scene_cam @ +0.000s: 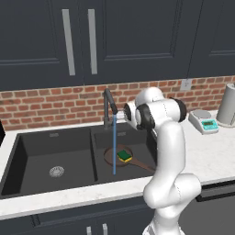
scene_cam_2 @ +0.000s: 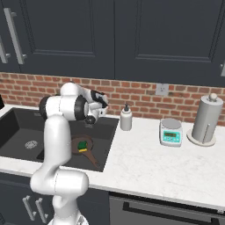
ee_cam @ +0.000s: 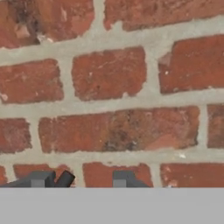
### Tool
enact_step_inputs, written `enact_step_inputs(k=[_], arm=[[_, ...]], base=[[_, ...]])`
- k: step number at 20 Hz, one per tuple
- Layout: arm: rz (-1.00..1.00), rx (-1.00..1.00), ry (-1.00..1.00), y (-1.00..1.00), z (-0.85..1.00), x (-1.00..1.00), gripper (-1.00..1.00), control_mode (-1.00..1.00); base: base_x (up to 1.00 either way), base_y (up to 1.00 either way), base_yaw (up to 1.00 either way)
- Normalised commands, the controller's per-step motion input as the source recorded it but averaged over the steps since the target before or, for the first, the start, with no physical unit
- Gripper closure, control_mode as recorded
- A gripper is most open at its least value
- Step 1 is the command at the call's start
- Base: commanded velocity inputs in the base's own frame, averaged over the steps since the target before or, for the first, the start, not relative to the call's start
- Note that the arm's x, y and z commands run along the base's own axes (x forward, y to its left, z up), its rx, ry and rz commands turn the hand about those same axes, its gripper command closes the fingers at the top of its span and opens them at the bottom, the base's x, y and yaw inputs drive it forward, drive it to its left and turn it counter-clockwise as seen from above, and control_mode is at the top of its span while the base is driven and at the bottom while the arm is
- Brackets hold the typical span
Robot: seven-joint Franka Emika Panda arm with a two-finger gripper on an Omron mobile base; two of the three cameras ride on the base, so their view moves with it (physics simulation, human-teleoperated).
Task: Pick the pan and sponge and place them into the sink. Then turn on the water.
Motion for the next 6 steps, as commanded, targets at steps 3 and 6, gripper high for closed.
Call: enact_step_inputs(k=[3,6], arm=[[0.00,0.17,0.00,-1.00,0.03,-0.06,1.00,-1.00],[0.00,0.23,0.00,-1.00,0.10,-0.27,1.00,-1.00]], base=[[0.00,0.00,0.00],[0.00,0.00,0.00]])
